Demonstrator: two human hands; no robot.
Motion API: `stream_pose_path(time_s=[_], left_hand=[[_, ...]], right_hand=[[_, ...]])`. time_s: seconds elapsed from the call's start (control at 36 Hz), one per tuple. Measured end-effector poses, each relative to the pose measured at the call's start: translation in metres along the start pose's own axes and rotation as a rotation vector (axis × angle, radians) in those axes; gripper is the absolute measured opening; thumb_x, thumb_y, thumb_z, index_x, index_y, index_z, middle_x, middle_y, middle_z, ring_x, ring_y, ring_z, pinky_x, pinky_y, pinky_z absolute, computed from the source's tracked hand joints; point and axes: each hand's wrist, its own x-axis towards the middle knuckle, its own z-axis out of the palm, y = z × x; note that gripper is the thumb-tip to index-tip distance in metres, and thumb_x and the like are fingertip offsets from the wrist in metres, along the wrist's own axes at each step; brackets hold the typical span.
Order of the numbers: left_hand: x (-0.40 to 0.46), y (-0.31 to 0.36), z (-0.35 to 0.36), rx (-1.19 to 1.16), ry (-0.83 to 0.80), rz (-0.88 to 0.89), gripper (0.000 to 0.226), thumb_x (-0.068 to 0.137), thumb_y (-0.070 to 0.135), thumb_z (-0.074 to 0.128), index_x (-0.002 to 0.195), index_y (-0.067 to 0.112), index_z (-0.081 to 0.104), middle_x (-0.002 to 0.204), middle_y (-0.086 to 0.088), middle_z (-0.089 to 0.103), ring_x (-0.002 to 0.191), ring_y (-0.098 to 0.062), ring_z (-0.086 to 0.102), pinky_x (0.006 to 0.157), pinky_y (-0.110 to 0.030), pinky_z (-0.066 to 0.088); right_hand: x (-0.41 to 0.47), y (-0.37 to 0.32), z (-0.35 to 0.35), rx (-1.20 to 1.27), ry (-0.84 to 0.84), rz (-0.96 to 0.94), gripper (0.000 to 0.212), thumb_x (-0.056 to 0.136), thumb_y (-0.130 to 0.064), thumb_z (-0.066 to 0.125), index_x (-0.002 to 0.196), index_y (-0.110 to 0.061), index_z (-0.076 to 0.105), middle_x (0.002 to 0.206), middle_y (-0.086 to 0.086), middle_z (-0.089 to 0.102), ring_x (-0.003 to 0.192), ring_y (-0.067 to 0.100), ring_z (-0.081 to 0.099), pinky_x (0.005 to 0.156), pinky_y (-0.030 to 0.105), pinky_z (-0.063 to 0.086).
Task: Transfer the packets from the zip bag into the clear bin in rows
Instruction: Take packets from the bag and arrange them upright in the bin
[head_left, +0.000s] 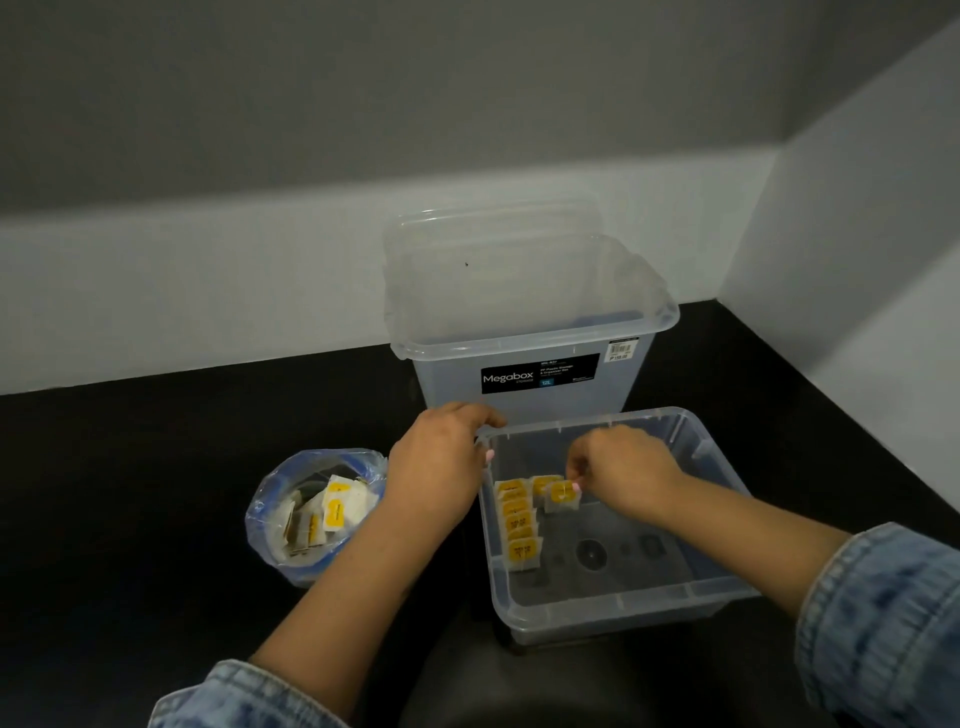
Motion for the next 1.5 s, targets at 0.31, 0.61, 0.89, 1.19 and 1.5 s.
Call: stream_pose_path(time_s=[0.31, 0.61, 0.89, 1.19, 1.5], left_hand=[[-0.001, -0.007, 0.001, -0.018, -0.039, 0.004, 0.032, 0.088, 0.023, 0.063, 0.118, 0.033, 0.058, 0.125, 0.007, 0.057, 0.118, -0.011, 0.048, 0.092, -0.029, 0.044], [-0.002, -0.008, 0.002, -0.019, -0.067, -0.003, 0.033, 0.088, 0.021, 0.063, 0.119, 0.033, 0.058, 0.123, 0.007, 0.057, 0.115, -0.011, 0.05, 0.094, -0.029, 0.046], [-0.003, -0.01, 0.001, -0.039, -0.07, -0.004, 0.032, 0.088, 0.022, 0.063, 0.119, 0.032, 0.059, 0.124, 0.007, 0.057, 0.118, -0.011, 0.049, 0.096, -0.028, 0.042], [-0.012, -0.03, -0.013, -0.067, -0.009, -0.032, 0.03, 0.088, 0.019, 0.062, 0.115, 0.033, 0.061, 0.122, 0.009, 0.058, 0.117, -0.01, 0.05, 0.098, -0.03, 0.045], [-0.024, -0.091, -0.073, -0.012, 0.066, -0.29, 0.044, 0.091, 0.01, 0.054, 0.125, 0.038, 0.051, 0.131, 0.007, 0.05, 0.102, -0.012, 0.058, 0.08, -0.029, 0.053]], right_hand=[[0.009, -0.008, 0.027, -0.037, 0.057, -0.03, 0.016, 0.092, -0.017, 0.052, 0.1, -0.023, 0.064, 0.099, 0.002, 0.068, 0.089, 0.021, 0.063, 0.071, 0.03, 0.046], [0.008, -0.01, 0.032, -0.324, 0.099, -0.066, 0.017, 0.094, -0.018, 0.049, 0.108, -0.017, 0.058, 0.099, 0.004, 0.068, 0.092, 0.025, 0.065, 0.069, 0.029, 0.033], [0.009, -0.009, 0.036, -0.272, 0.102, -0.057, 0.016, 0.095, -0.024, 0.049, 0.105, -0.018, 0.061, 0.096, 0.003, 0.068, 0.089, 0.022, 0.064, 0.074, 0.03, 0.041], [0.0, -0.011, 0.017, -0.214, 0.136, -0.017, 0.024, 0.089, -0.04, 0.048, 0.091, -0.023, 0.063, 0.08, -0.004, 0.064, 0.071, 0.013, 0.059, 0.061, 0.024, 0.041], [0.003, -0.073, -0.045, 0.019, 0.282, -0.021, 0.012, 0.085, -0.04, 0.058, 0.086, -0.03, 0.063, 0.07, -0.012, 0.055, 0.068, 0.009, 0.05, 0.06, 0.024, 0.04]])
